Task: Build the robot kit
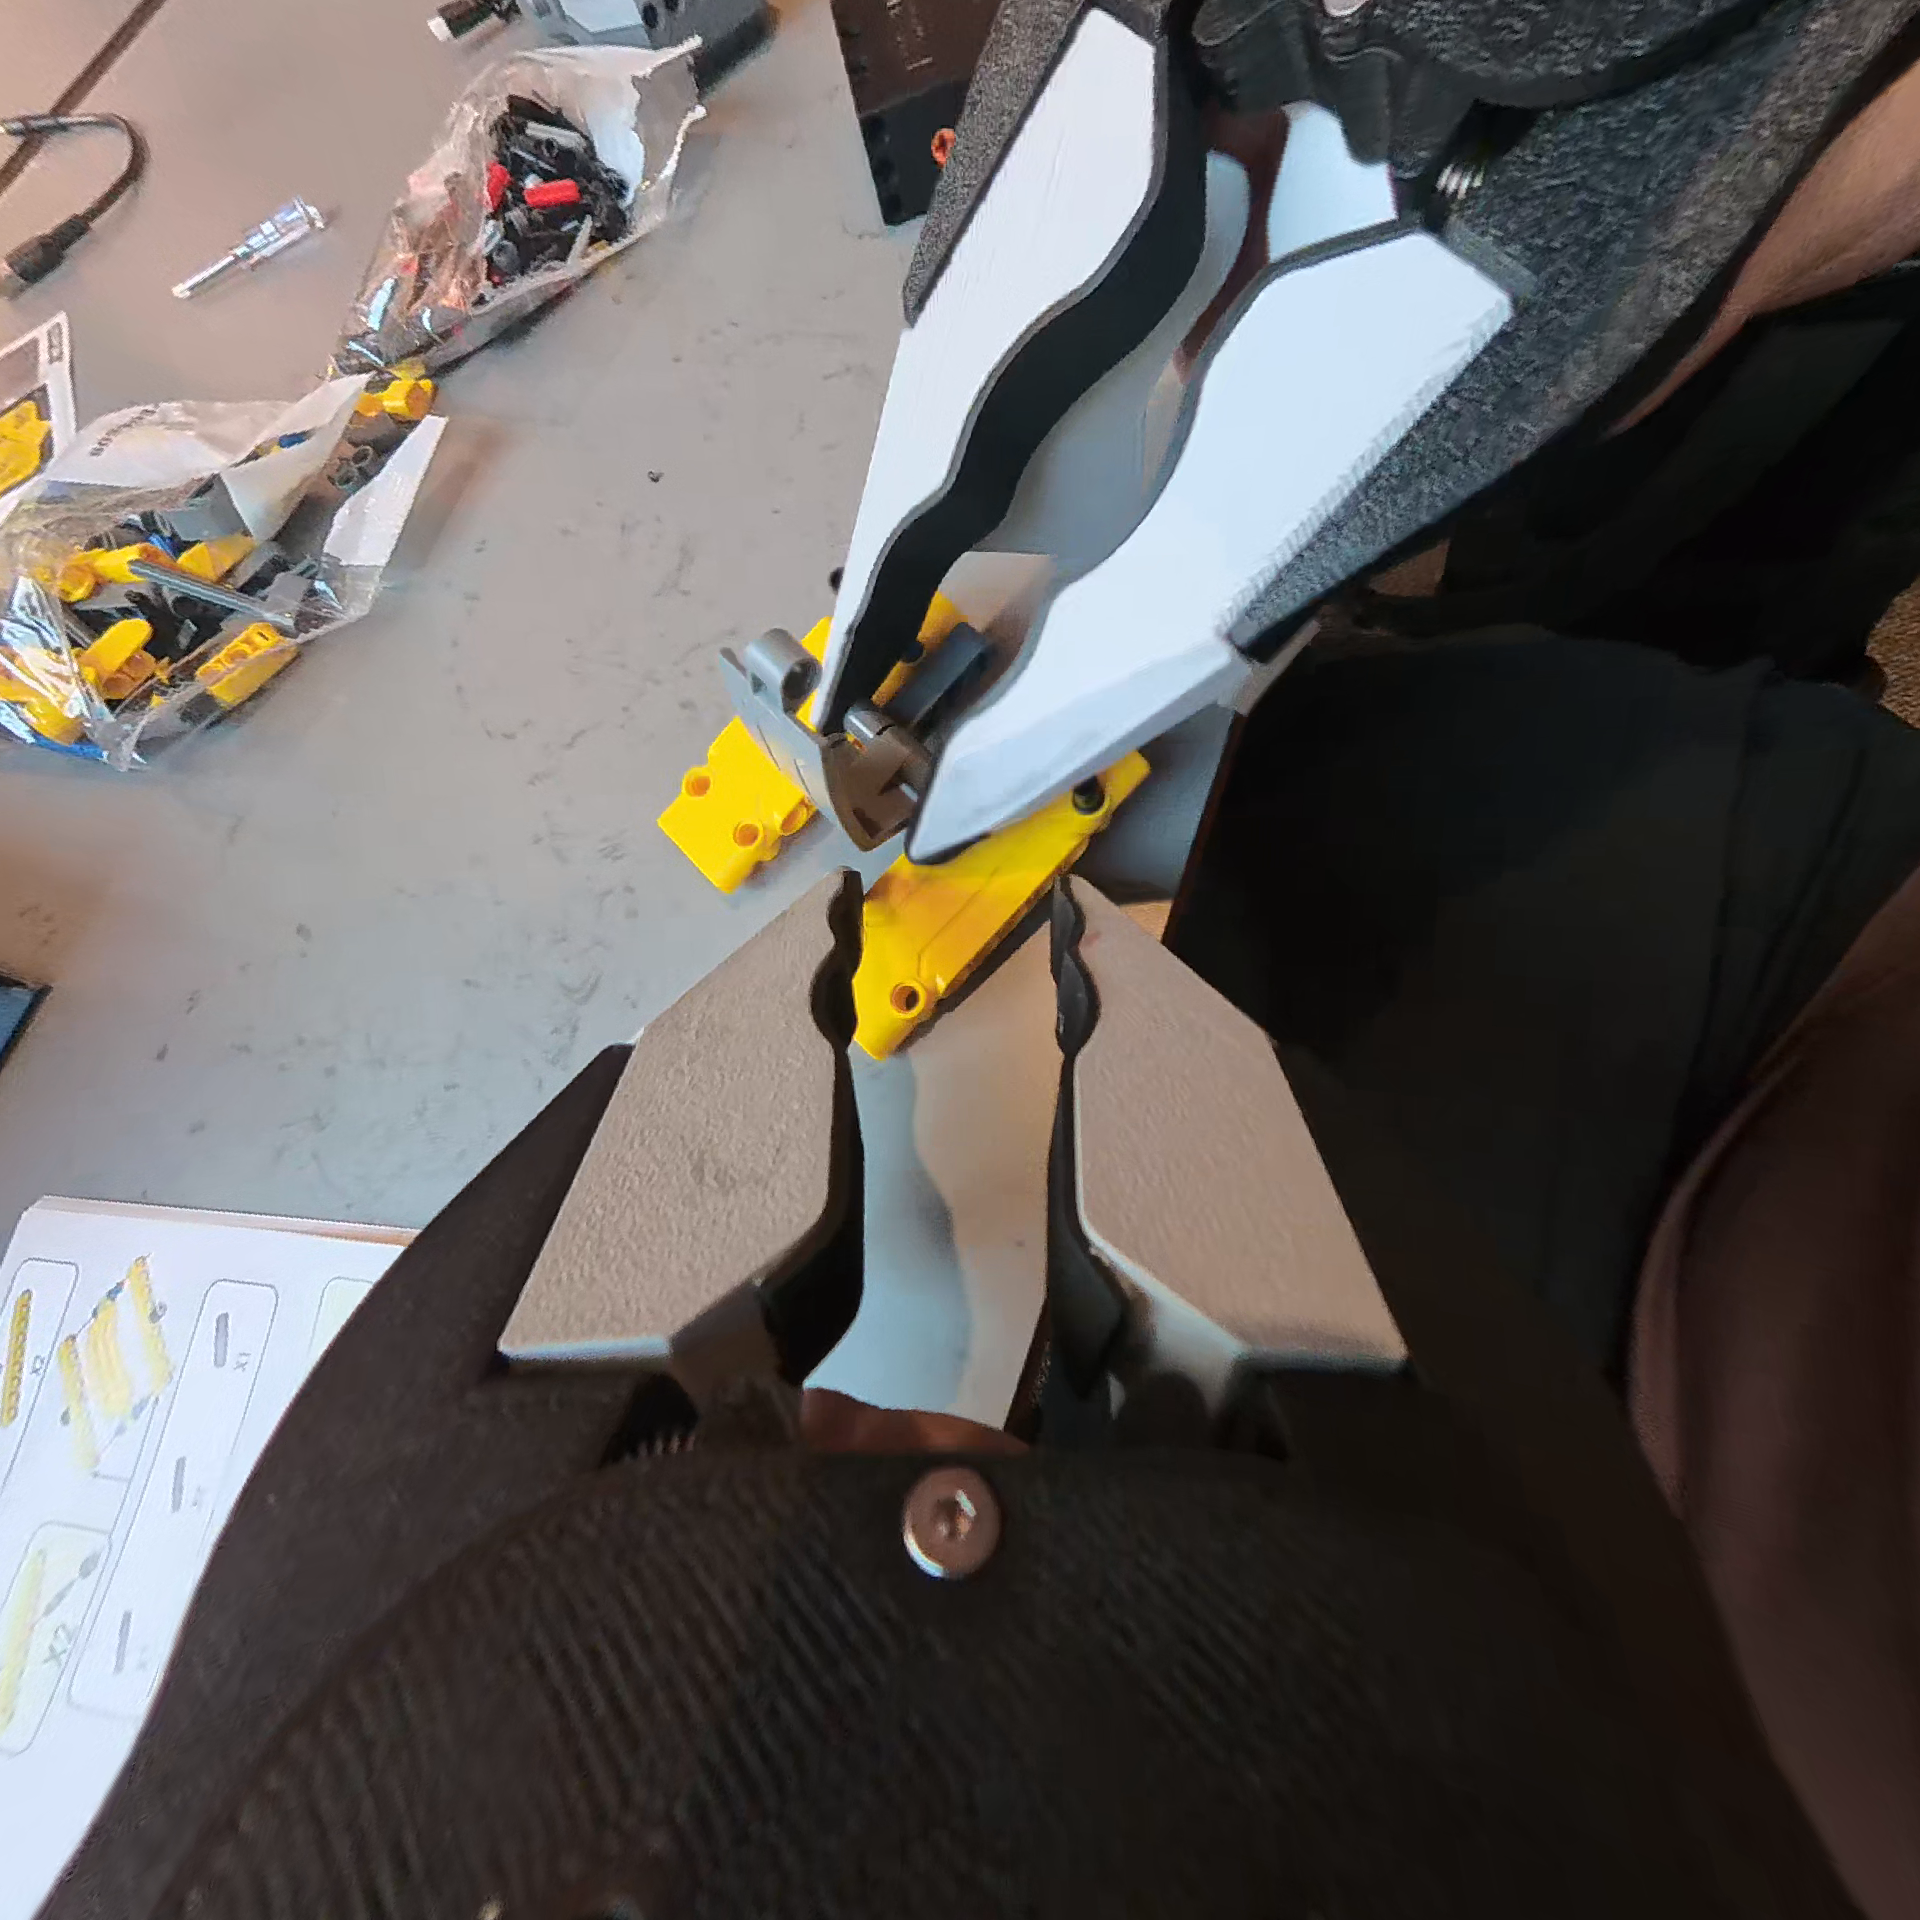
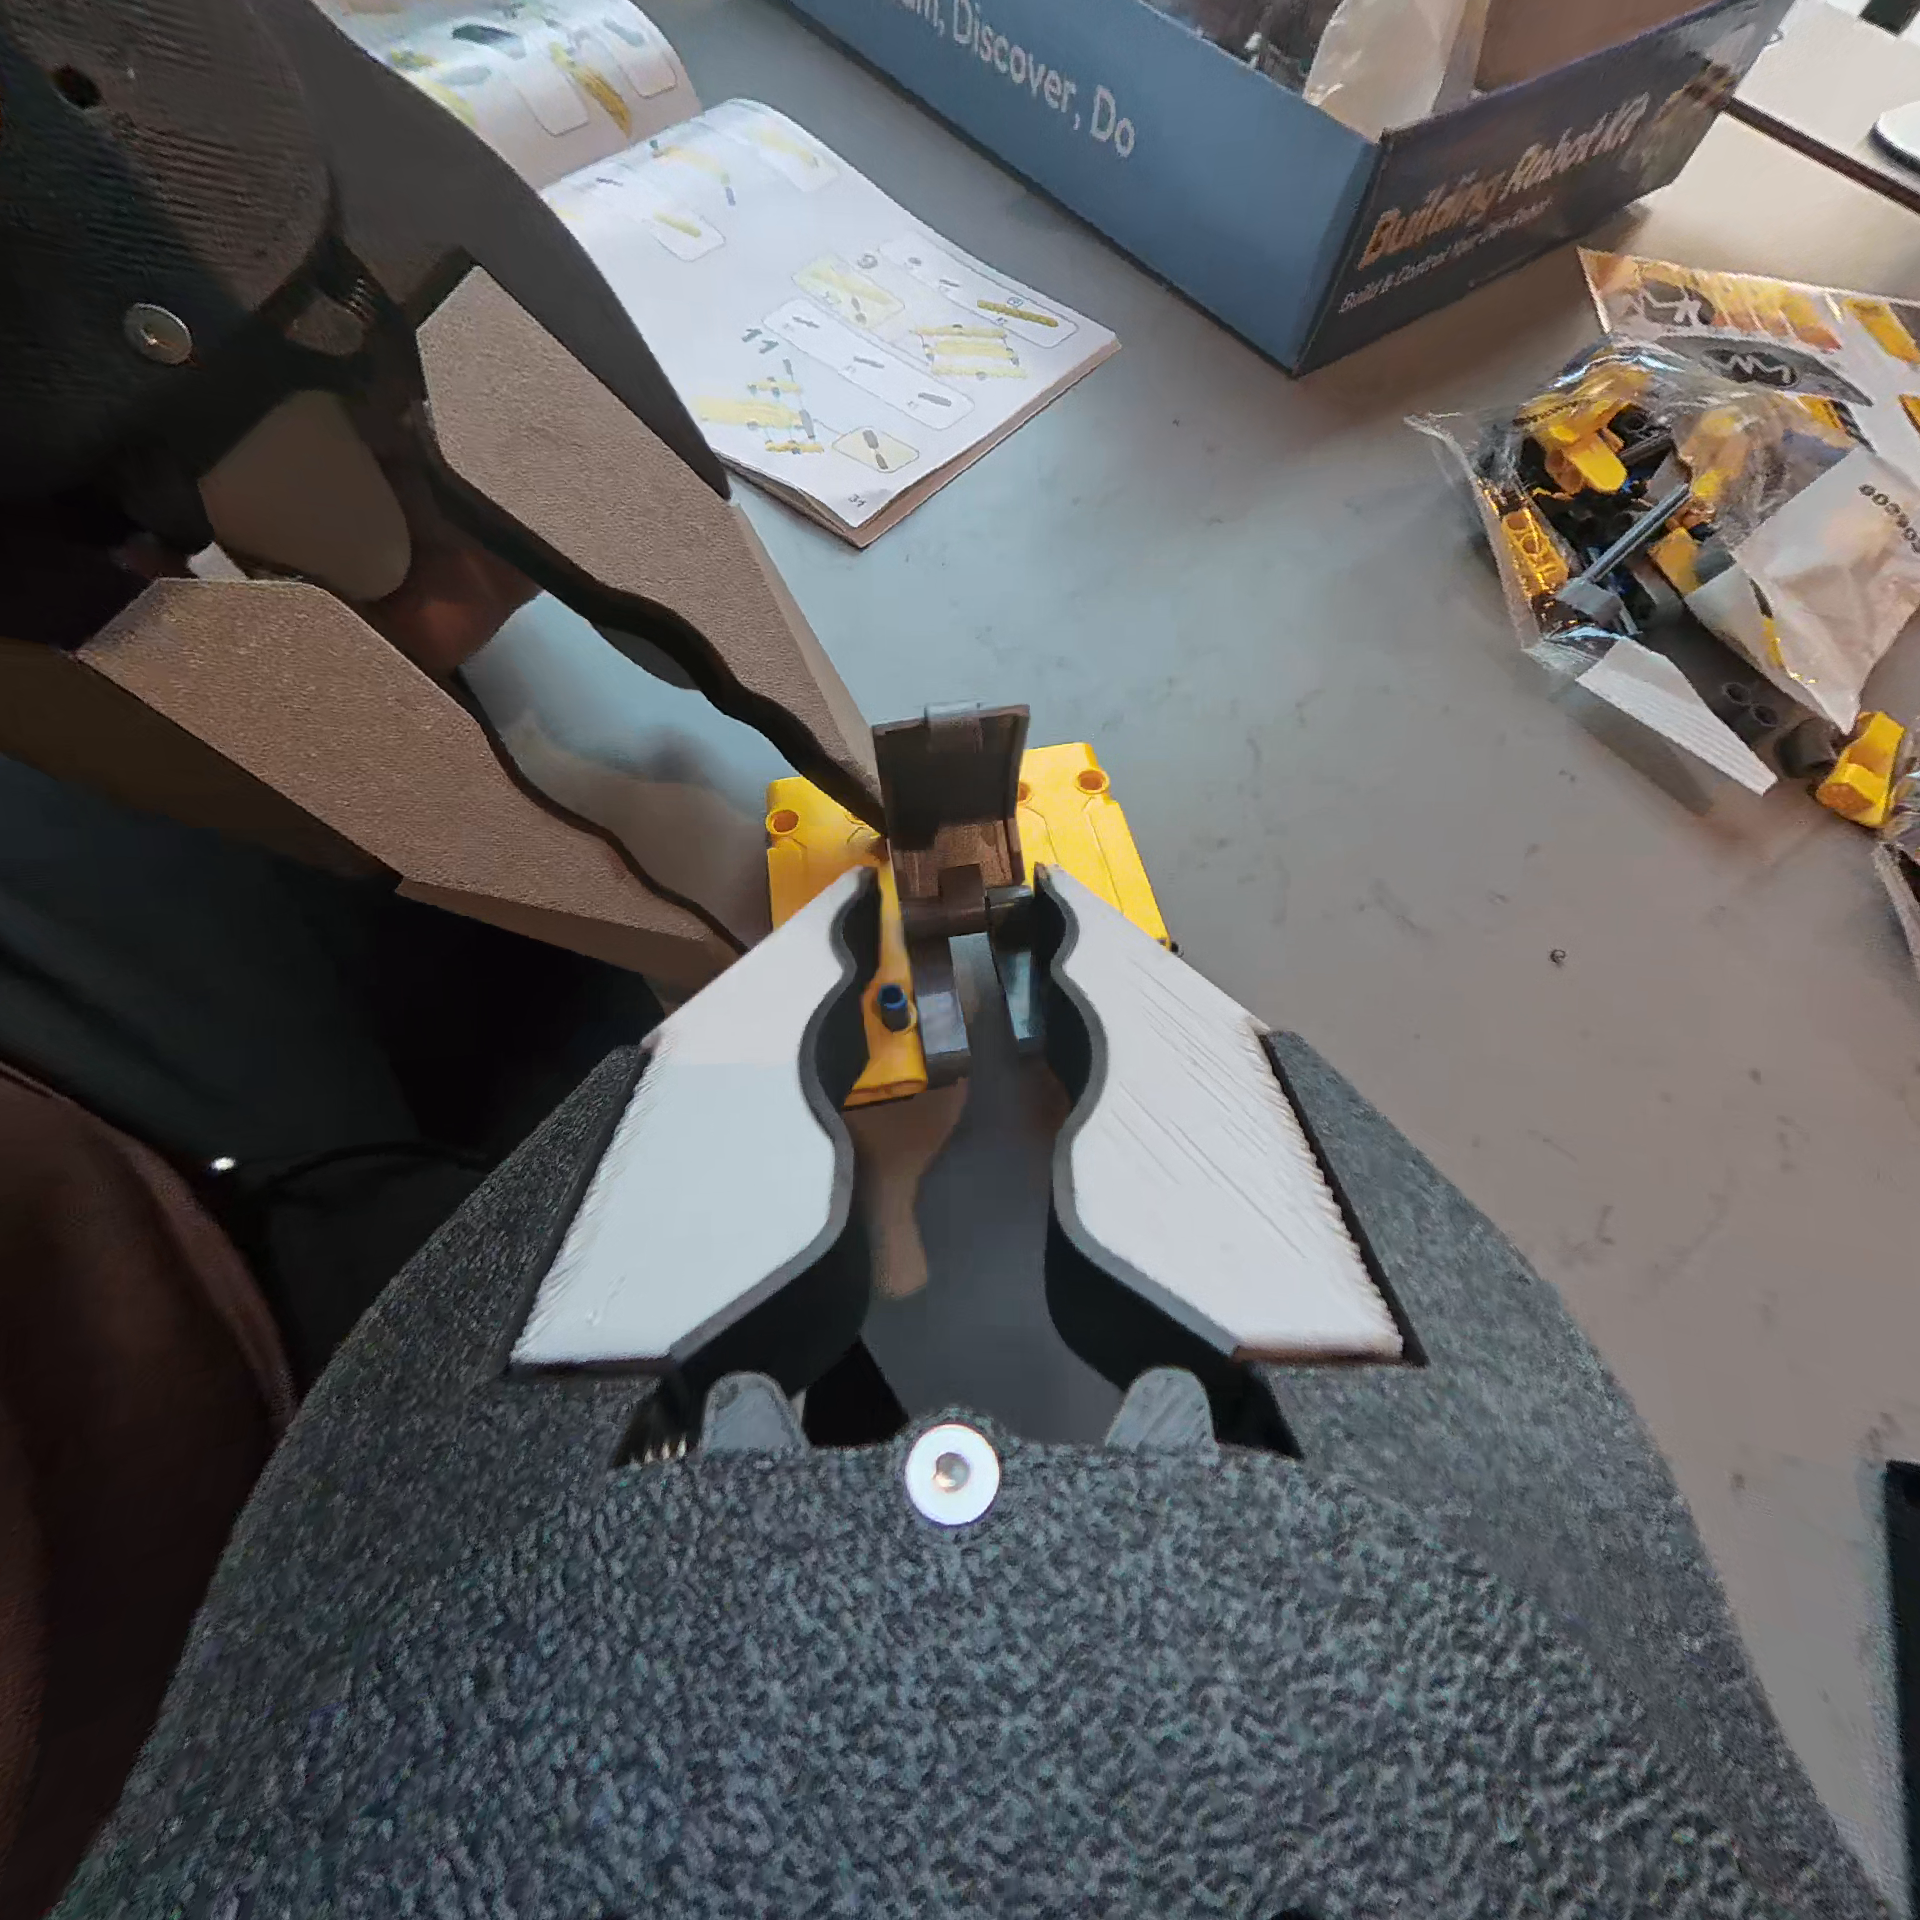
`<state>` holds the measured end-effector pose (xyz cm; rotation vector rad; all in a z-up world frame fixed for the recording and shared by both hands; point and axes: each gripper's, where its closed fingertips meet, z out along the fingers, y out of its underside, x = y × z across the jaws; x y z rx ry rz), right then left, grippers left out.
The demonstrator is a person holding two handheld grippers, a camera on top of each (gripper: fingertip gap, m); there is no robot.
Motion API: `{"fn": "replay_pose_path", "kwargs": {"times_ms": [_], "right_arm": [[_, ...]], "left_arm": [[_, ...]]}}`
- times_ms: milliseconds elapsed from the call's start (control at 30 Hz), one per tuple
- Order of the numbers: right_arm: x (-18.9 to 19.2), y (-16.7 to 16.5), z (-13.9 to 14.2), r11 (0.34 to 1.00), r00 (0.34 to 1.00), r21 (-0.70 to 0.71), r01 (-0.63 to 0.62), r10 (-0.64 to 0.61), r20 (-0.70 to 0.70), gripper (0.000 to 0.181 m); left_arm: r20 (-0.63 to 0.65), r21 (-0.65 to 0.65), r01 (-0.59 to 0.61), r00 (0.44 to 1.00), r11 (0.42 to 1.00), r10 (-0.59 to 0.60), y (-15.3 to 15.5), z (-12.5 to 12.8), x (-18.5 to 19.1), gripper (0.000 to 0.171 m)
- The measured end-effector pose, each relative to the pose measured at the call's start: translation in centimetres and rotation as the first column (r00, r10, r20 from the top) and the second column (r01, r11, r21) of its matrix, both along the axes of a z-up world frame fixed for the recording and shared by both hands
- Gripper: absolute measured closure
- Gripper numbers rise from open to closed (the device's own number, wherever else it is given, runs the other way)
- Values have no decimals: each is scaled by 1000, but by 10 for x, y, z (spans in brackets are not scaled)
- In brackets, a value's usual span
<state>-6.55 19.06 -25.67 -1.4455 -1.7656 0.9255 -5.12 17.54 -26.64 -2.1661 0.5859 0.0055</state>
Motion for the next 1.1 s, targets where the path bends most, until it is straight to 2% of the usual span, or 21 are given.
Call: {"fn": "replay_pose_path", "kwargs": {"times_ms": [33,100,200,267,300,367,433,500,567,633,667,767,867,900,1000,1100], "right_arm": [[0,-1,0,1000,1000,22,5,-5,4,150],[1,-2,6,999,1000,39,-5,5,-6,129],[7,-2,25,998,997,-44,-54,51,-58,133],[14,11,32,994,996,-88,-68,62,-62,132],[18,19,31,993,996,-94,-76,72,-47,129],[23,29,27,984,994,-143,-108,104,-31,126],[25,32,20,971,992,-202,-127,128,-10,127],[23,31,17,955,990,-264,-133,142,17,127],[21,31,15,952,989,-277,-127,144,42,126],[21,29,14,951,986,-276,-138,158,52,128],[22,28,12,951,984,-274,-145,166,57,128],[27,24,2,955,974,-245,-168,199,109,128],[34,12,-6,949,953,-215,-232,266,144,146],[36,7,-7,946,946,-196,-258,288,148,149],[40,-2,-13,945,934,-141,-295,316,165,143],[42,-2,-14,941,929,-124,-314,332,162,149]], "left_arm": [[-13,4,5,1000,1000,-5,0,0,0,139],[-43,14,39,998,999,-39,-1,0,3,144],[-104,12,137,985,991,-135,-7,1,7,148],[-123,0,233,965,972,-231,-13,1,9,149],[-149,10,253,957,967,-249,-13,1,4,148],[-195,15,252,950,968,-244,-12,1,-13,158],[-189,14,263,948,965,-255,-13,2,-22,157],[-205,26,183,963,983,-174,-7,4,-41,150],[-251,40,-24,967,999,34,4,4,-78,153],[-243,34,-224,944,974,225,3,1,-109,152],[-188,28,-239,952,971,240,1,1,-108,152],[-67,20,-131,989,991,132,-9,8,-80,136],[41,-49,-45,998,998,47,-19,6,-52,120],[59,-69,-38,997,997,42,-21,4,-47,117],[22,-60,-73,997,996,75,-19,1,-47,119],[30,-48,-77,996,996,79,-19,0,-46,123]]}}
